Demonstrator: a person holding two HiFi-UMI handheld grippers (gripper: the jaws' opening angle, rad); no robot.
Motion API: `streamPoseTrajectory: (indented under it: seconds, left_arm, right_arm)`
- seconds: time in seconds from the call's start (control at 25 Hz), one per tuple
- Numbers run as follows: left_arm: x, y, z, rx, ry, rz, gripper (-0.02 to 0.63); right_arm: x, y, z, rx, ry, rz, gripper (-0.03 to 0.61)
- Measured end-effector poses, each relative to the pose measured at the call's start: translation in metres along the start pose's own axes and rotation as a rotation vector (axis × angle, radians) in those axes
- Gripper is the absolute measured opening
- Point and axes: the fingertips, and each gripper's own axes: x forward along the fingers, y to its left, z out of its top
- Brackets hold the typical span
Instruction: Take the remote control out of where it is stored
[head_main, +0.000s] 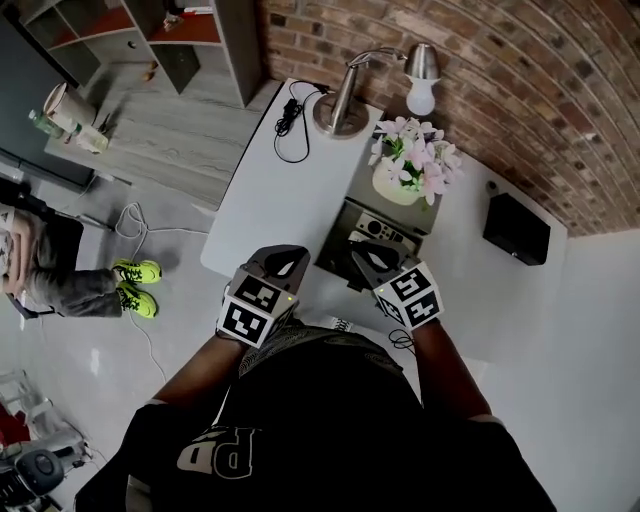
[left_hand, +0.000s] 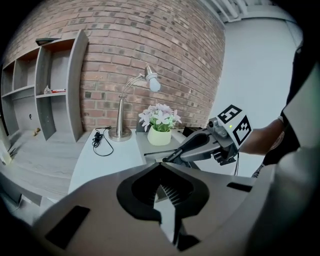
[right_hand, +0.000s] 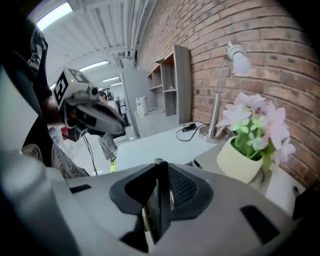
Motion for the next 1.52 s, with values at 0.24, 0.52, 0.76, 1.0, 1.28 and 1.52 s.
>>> streamPoseTrajectory:
  seconds: [0.24, 0.52, 0.76, 1.0, 1.28, 1.52]
  left_arm:
    - [0.020, -0.019, 0.029, 0.096, -0.032, -0.051, 0.006]
    - [0.044, -0.050, 0.049, 0.178, -0.026, -0.127, 0.006]
    - [0.062, -0.077, 0.052, 0.229, -0.005, -0.197, 0.007]
    - [0.074, -0.097, 0.051, 0.263, 0.013, -0.252, 0.006]
    - [0.079, -0.109, 0.047, 0.284, 0.028, -0.282, 0.006]
    - [0.077, -0.104, 0.047, 0.275, 0.031, -0.269, 0.006]
  right_arm:
    - [-0.046, -0.018, 0.023, 0.098, -0.152, -0.085, 0.077]
    - [-0.098, -0.042, 0.027, 0.183, -0.237, -0.195, 0.077]
    - [-0.142, -0.069, -0.009, 0.309, -0.231, -0.327, 0.077]
    - [-0.181, -0.096, -0.075, 0.465, -0.157, -0.475, 0.077]
    - [-0.191, -0.110, -0.138, 0.628, -0.085, -0.535, 0.077]
    - [-0.169, -0.132, -0.164, 0.763, -0.069, -0.499, 0.077]
